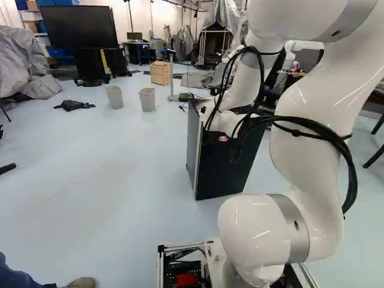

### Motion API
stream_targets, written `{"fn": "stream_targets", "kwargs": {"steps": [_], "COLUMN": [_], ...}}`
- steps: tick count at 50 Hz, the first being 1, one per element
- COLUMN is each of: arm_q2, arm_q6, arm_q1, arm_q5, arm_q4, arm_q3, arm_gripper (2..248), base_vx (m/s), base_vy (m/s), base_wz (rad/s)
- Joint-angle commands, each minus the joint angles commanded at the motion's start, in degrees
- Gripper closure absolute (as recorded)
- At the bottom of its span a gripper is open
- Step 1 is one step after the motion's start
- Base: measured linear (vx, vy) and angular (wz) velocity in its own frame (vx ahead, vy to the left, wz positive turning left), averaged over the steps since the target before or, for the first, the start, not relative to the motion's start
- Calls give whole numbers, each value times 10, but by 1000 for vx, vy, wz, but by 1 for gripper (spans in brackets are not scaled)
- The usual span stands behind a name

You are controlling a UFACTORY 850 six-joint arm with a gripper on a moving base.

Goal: Grab a drink from the fridge

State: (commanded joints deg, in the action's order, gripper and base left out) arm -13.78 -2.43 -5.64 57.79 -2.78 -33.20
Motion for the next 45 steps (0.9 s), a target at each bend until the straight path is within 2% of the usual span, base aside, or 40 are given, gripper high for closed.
{"fn": "stream_targets", "kwargs": {"steps": [45], "arm_q2": [-58], "arm_q6": [0], "arm_q1": [-3], "arm_q5": [10], "arm_q4": [0], "arm_q3": [-69], "arm_gripper": [3], "base_vx": [0], "base_vy": [0], "base_wz": [0]}}
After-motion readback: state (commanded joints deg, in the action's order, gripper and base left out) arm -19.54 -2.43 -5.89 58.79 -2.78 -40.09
